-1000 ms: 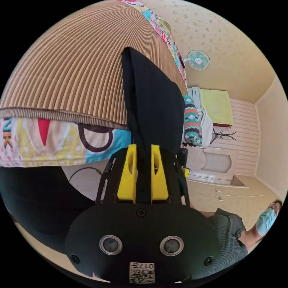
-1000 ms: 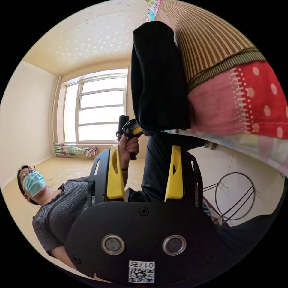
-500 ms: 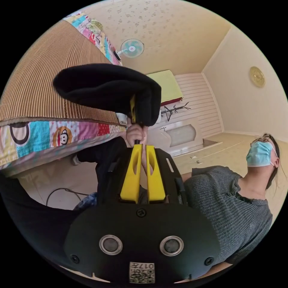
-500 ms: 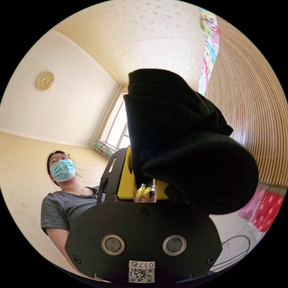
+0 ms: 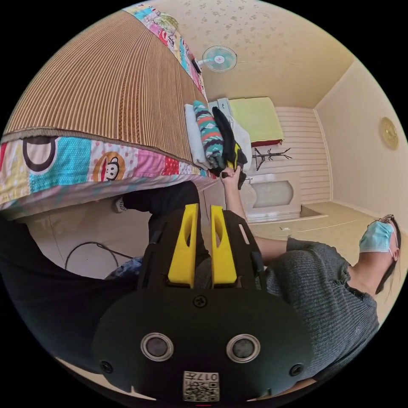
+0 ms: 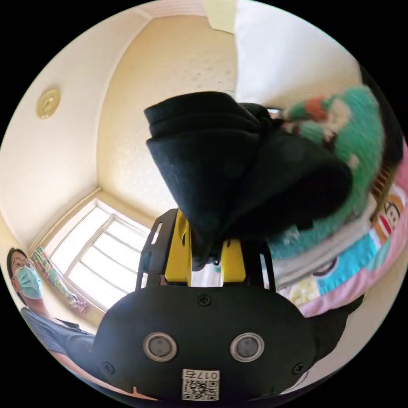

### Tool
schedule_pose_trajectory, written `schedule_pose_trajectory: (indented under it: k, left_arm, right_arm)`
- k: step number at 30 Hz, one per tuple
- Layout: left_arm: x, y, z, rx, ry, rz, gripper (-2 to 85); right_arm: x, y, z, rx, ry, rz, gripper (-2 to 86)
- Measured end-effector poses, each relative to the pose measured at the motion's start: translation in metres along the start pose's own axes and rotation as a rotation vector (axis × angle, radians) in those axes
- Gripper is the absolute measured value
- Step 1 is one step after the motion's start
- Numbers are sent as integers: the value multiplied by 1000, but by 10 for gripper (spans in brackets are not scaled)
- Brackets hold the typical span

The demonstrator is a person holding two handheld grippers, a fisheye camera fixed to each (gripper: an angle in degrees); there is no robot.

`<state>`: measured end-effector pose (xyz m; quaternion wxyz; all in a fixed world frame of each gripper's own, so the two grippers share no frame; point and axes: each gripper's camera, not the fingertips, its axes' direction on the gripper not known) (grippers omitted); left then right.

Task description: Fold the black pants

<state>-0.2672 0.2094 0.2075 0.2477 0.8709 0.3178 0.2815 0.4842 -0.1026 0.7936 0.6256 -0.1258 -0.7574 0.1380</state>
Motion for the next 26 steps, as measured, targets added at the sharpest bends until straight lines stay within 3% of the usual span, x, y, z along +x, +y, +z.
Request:
schedule_pose_trajectory:
  k: [10, 15, 20, 22, 26]
  left_arm:
    - [-10, -13, 29, -1, -145, -25, 57]
    - [-5, -14, 8, 188, -301, 14, 31]
    - [-12, -35, -103, 529, -835, 28, 0]
    - [-18, -53, -156, 608, -926, 10, 8]
    - [-51, -115, -250, 596, -1171, -136, 126]
  right_arm:
    - [5, 124, -14, -26, -95, 139, 43]
    - [-11, 198, 68, -391, -97, 182, 10]
    - [-45, 231, 126, -595, -174, 107, 5]
    - [-60, 234, 139, -654, -215, 54, 4]
    - [-89, 236, 146, -742, -159, -70, 4]
